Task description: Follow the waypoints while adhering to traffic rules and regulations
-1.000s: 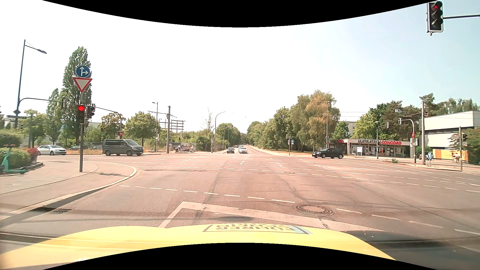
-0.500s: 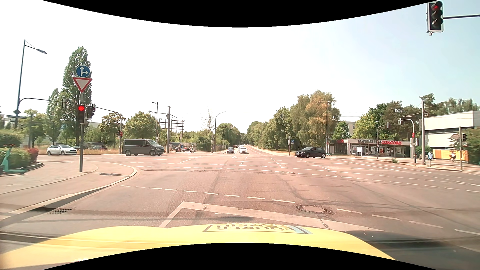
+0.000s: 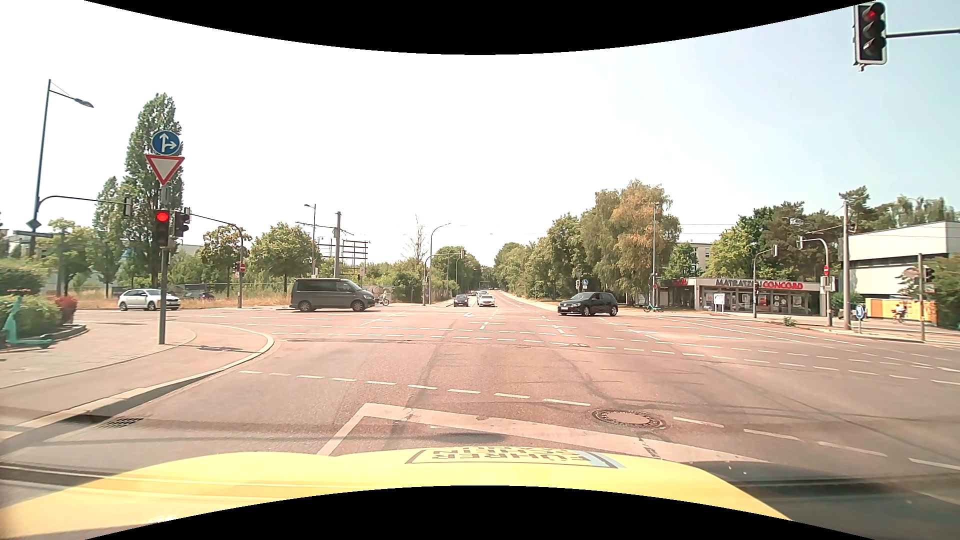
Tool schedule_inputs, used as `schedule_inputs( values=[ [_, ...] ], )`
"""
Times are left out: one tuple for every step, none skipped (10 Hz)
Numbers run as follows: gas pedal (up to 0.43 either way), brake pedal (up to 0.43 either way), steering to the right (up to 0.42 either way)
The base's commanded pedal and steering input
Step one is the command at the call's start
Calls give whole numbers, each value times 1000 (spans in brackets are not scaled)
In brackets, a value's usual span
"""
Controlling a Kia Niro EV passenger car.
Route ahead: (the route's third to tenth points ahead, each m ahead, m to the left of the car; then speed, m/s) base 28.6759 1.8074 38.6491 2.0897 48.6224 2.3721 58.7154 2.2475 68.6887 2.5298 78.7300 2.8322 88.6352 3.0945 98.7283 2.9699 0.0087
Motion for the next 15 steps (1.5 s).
schedule_inputs(
  values=[
    [0,195,43],
    [0,195,43],
    [0,195,43],
    [0,195,43],
    [0,195,43],
    [0,195,43],
    [0,195,43],
    [0,195,43],
    [0,195,43],
    [0,195,43],
    [0,195,43],
    [0,195,43],
    [0,195,43],
    [0,189,43],
    [0,189,43]
  ],
)
